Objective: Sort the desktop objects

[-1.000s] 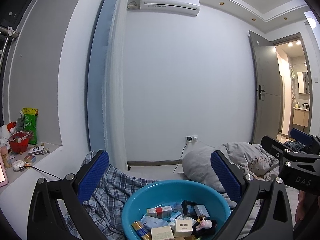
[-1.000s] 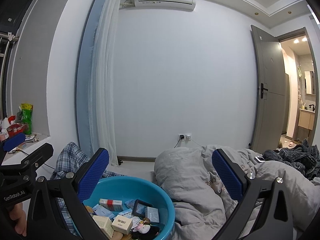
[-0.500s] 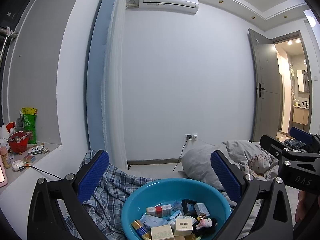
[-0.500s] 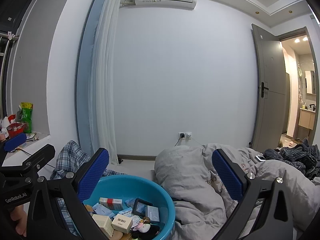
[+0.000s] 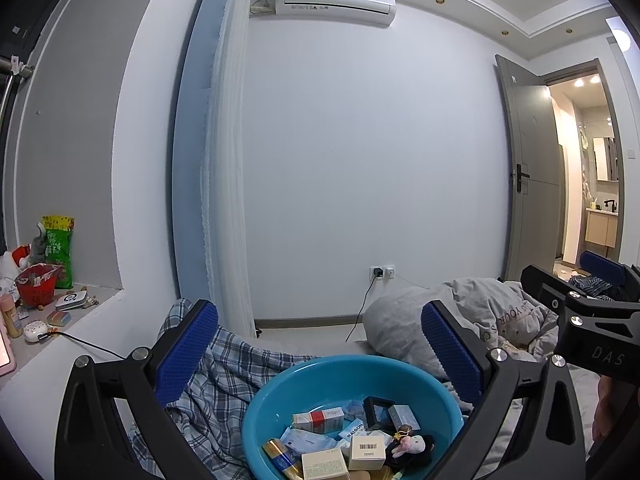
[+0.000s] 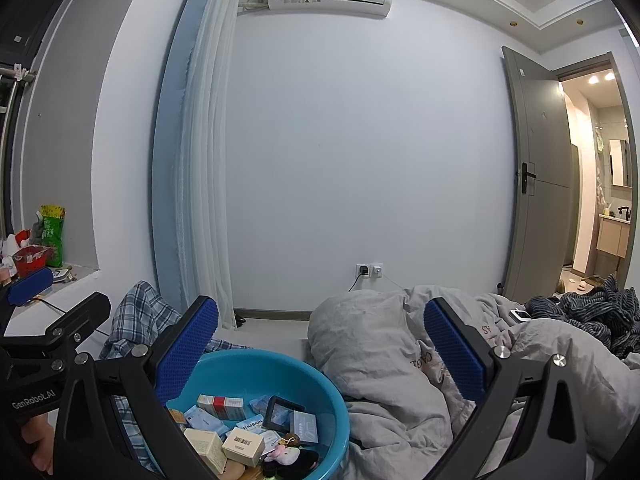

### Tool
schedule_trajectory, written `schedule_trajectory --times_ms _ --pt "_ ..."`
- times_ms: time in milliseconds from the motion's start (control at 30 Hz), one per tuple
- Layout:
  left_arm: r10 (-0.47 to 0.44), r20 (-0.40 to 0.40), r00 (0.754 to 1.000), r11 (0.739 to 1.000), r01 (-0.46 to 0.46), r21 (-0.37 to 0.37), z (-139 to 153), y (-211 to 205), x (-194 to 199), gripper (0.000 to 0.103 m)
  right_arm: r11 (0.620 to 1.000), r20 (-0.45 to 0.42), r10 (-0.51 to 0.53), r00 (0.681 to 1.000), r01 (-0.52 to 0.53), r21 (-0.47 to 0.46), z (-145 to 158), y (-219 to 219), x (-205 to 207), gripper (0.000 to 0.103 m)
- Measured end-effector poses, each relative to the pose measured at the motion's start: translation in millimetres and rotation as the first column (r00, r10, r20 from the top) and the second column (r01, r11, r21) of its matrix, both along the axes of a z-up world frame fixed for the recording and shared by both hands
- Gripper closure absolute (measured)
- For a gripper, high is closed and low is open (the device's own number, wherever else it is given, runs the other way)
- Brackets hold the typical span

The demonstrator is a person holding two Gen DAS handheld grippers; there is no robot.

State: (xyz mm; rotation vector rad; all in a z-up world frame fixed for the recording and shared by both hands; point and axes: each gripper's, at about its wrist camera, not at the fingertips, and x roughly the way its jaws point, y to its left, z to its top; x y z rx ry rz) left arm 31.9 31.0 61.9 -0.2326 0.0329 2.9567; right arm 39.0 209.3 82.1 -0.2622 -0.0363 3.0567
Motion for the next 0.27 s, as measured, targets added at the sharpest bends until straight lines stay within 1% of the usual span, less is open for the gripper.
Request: schedule_trajectory --times_ms 267 --pt "0.002 -0.003 1.000 1.000 -0.002 0.000 0.6 -0.2 0.4 0.000 1.000 0.000 -0.001 1.000 0.001 0.002 0.2 0.3 0.7 0.001"
